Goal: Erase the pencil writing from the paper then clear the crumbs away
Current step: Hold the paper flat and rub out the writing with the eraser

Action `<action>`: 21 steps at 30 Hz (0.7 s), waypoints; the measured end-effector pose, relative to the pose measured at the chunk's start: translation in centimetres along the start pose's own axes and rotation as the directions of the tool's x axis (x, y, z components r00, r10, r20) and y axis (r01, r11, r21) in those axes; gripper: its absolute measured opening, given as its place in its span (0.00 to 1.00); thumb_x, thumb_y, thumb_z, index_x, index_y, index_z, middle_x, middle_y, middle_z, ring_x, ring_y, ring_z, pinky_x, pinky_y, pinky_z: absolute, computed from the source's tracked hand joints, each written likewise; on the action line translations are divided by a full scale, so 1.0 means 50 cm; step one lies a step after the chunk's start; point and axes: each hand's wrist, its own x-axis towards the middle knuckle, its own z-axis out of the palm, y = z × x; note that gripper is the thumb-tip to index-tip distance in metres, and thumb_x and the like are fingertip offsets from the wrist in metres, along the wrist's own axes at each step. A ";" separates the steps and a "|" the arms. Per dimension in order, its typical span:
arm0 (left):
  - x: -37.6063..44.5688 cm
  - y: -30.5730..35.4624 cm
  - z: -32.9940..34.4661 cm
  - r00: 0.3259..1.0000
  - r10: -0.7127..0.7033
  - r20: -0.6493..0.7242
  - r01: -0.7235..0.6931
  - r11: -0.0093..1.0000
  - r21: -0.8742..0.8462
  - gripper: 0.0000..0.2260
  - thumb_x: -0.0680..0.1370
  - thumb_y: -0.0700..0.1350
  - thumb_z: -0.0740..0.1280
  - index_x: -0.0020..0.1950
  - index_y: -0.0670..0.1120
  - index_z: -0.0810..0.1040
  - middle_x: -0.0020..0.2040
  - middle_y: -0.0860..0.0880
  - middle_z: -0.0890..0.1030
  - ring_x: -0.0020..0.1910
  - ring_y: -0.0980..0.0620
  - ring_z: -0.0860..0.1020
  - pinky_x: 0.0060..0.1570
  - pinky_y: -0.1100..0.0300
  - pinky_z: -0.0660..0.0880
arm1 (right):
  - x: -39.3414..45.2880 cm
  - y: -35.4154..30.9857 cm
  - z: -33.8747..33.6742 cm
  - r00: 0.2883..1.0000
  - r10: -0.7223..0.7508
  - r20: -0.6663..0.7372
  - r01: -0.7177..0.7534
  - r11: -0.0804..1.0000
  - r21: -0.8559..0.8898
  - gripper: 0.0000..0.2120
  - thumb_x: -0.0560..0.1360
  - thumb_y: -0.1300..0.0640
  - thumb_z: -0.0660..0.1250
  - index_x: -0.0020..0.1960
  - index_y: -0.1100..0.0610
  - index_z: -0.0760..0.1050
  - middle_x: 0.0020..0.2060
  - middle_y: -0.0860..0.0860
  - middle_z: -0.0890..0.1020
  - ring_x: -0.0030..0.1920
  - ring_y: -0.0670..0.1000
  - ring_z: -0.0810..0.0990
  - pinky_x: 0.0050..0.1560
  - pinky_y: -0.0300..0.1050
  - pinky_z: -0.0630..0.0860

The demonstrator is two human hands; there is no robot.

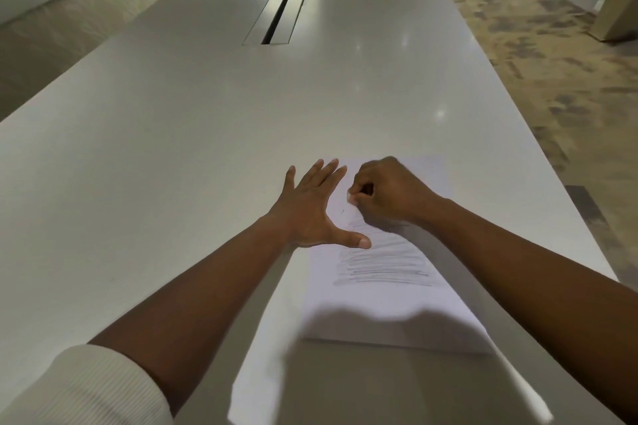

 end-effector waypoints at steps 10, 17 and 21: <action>0.005 -0.003 0.000 1.000 0.003 0.011 -0.004 0.998 0.061 0.66 0.55 0.87 0.56 0.84 0.54 0.39 0.84 0.56 0.38 0.81 0.56 0.34 0.78 0.37 0.35 | -0.027 -0.022 0.014 0.984 -0.121 0.133 0.115 0.992 0.049 0.04 0.71 0.60 0.72 0.38 0.56 0.84 0.35 0.47 0.81 0.36 0.44 0.78 0.38 0.34 0.72; 0.000 0.000 0.001 1.000 -0.005 0.008 0.005 1.000 0.004 0.66 0.56 0.88 0.57 0.84 0.55 0.40 0.84 0.57 0.39 0.81 0.58 0.33 0.77 0.37 0.33 | -0.001 0.013 0.006 0.996 0.030 -0.080 -0.032 0.999 -0.016 0.03 0.73 0.61 0.72 0.42 0.57 0.85 0.40 0.50 0.83 0.42 0.49 0.80 0.45 0.42 0.75; 0.002 -0.001 0.003 1.000 -0.008 -0.002 0.008 1.000 -0.005 0.66 0.56 0.88 0.57 0.84 0.55 0.41 0.84 0.57 0.39 0.81 0.57 0.33 0.77 0.37 0.33 | -0.001 0.025 -0.001 0.994 0.042 -0.102 -0.045 0.999 -0.019 0.03 0.73 0.62 0.72 0.42 0.59 0.85 0.40 0.52 0.83 0.41 0.51 0.81 0.45 0.44 0.77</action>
